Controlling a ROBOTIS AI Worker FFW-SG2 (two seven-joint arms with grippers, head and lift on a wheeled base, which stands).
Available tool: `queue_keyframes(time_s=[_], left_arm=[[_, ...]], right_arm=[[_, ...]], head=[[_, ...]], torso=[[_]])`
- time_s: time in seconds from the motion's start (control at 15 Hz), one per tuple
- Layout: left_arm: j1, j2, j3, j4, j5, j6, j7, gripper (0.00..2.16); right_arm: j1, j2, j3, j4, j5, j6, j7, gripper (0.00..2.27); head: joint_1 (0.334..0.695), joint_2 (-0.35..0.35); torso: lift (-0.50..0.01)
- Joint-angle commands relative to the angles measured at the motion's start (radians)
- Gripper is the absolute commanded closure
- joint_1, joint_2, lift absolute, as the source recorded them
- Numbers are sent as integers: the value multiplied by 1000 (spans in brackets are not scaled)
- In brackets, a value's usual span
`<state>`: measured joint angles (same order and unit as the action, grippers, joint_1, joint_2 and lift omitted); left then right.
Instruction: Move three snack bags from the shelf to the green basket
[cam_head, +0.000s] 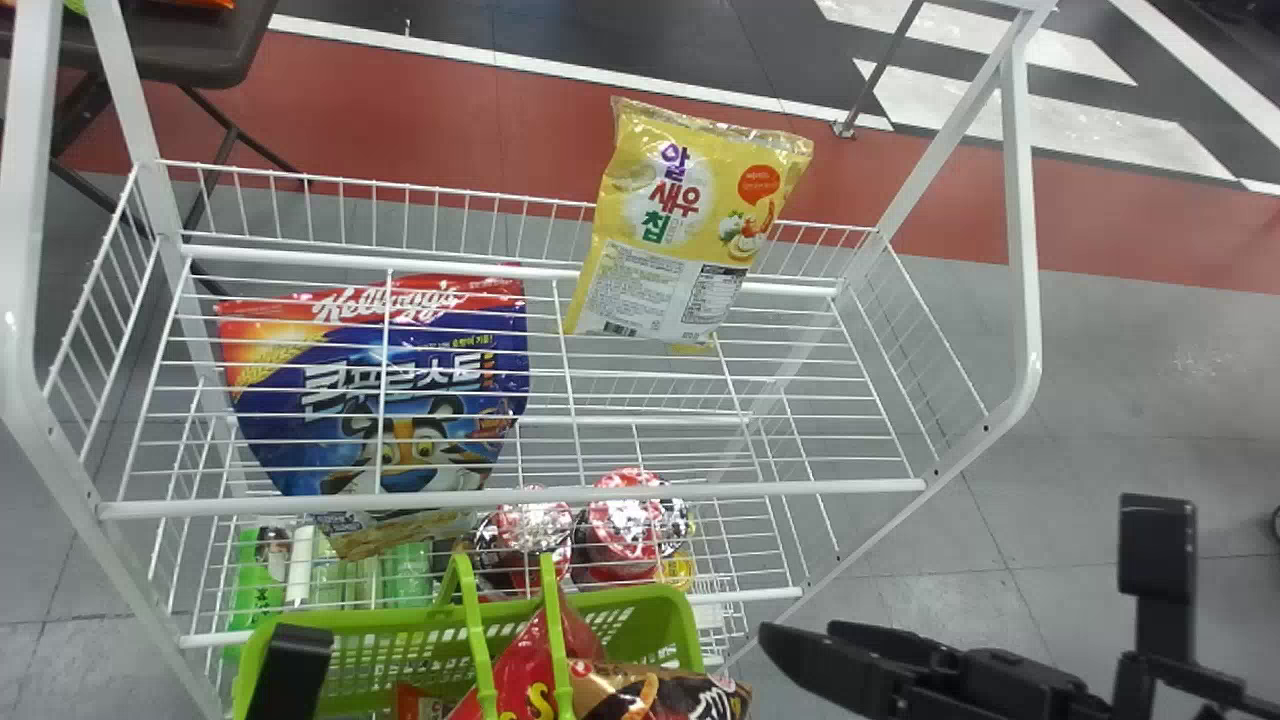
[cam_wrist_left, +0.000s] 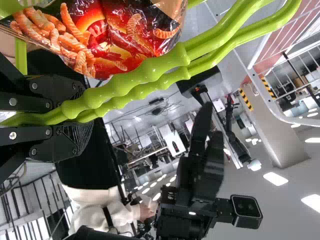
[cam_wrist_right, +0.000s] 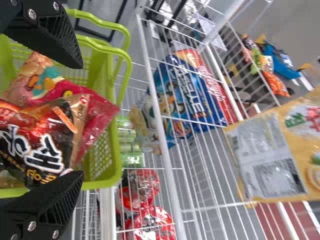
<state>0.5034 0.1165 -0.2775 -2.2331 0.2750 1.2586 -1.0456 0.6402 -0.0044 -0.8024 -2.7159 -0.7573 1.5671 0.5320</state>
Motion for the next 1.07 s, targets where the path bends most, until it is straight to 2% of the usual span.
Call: queue_keyframes(time_s=[0.0,0.2,0.33,0.4,0.6,0.8,1.0], left_arm=[[0,-1,-11,-2,-5,8,6,1463],[-8,-1,-29,0,-17,32,19,1463],[-19,-3,-45,1,-25,45,27,1463],[-19,-3,-49,1,-26,45,29,1463],[-19,-1,-49,1,-26,48,29,1463],[-17,0,-51,1,-26,48,32,1463],[-16,2,-55,1,-26,48,32,1463]], right_arm=[[1,5,-6,120,26,-12,3,53],[46,5,163,283,219,-874,9,56],[87,5,281,338,325,-1335,0,60],[99,5,313,347,349,-1430,-3,60],[133,5,411,346,412,-1503,-41,60],[173,0,572,334,527,-1562,-136,60],[191,-12,687,314,602,-1555,-207,63]], head=[[695,-350],[695,-350],[695,-350],[695,-350],[695,-350],[695,-350],[695,-350]], torso=[[-47],[-47],[-47],[-47],[-47],[-47],[-47]])
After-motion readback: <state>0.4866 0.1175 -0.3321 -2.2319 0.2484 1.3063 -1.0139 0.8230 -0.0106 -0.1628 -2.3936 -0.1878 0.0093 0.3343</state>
